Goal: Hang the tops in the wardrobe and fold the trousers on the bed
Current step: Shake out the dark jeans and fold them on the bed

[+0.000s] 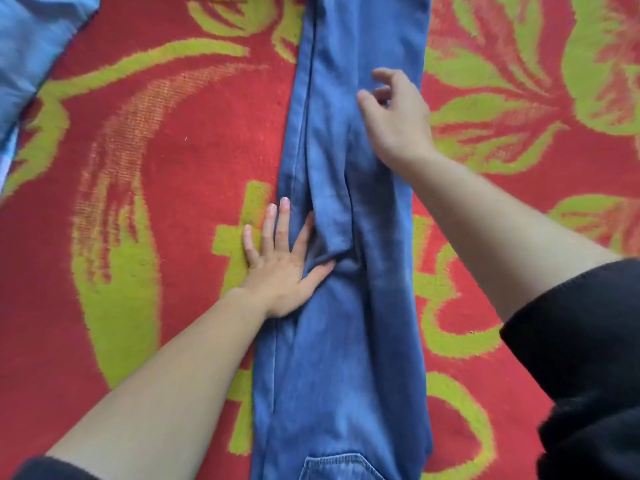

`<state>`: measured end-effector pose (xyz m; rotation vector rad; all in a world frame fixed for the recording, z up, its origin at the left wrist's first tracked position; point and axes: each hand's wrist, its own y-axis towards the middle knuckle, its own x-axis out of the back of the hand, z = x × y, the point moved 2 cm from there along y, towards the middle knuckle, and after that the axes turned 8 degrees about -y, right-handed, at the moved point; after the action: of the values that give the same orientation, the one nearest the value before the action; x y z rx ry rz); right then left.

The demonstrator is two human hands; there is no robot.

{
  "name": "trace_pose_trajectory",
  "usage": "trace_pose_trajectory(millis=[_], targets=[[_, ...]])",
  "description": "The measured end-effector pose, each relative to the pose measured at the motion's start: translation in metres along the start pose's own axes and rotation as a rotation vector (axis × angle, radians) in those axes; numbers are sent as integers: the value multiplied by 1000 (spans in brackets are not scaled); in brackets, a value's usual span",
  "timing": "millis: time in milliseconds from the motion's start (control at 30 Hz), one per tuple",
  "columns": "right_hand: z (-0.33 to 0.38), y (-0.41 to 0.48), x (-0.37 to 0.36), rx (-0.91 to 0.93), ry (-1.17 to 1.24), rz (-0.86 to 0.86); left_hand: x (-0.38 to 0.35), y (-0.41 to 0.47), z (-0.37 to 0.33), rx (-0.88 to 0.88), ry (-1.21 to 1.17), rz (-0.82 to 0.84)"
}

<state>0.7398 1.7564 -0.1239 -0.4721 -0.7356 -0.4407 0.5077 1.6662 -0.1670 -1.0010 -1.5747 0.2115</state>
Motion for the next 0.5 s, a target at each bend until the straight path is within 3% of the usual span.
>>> trace_pose_trajectory(millis=[67, 133, 267, 367, 500], targets=[[-12, -34, -1, 129, -164, -146, 0, 0, 0, 11, -9, -1], [-21, -70, -1, 134, -252, -232, -1, 0, 0, 12, -22, -17], [-44, -117, -6, -14, -472, -123, 1, 2, 0, -1, -65, -51], [-52, -134, 5, -4, -365, -93, 5, -13, 2, -86, -165, -106], [-52, -141, 11, 206, -361, -281, 3, -45, 6, -142, -393, -340]])
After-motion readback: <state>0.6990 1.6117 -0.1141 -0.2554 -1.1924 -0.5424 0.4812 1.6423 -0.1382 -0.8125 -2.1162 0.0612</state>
